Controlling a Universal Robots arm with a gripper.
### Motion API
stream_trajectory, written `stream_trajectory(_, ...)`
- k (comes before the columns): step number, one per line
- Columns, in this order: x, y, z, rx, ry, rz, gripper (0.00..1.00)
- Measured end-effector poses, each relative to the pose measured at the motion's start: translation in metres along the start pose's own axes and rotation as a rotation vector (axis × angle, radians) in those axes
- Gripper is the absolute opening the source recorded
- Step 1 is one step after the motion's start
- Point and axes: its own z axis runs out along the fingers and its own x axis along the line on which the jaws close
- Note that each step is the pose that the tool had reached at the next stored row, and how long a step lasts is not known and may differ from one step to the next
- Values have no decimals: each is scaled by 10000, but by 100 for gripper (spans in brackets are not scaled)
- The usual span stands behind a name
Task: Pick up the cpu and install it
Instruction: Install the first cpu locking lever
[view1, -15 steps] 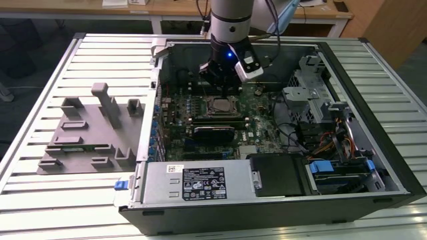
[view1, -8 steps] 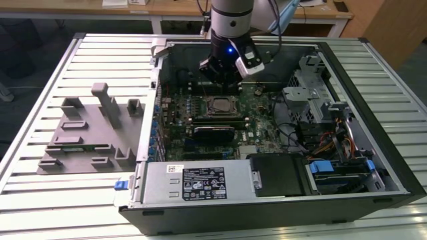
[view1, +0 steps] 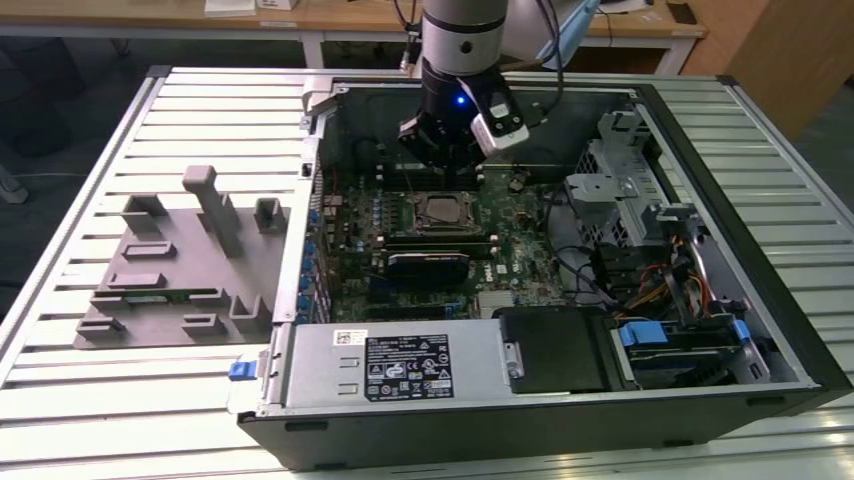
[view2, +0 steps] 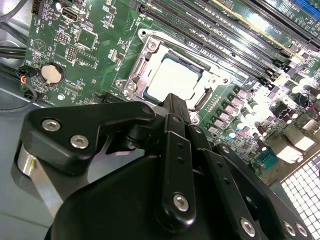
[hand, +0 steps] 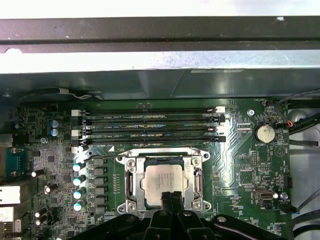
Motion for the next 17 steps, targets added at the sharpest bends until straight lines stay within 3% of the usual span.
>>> stream_trajectory(7, 19, -1, -1, 1, 0, 1, 11)
stream_trajectory(17, 203, -11, -6, 0, -1, -1, 11)
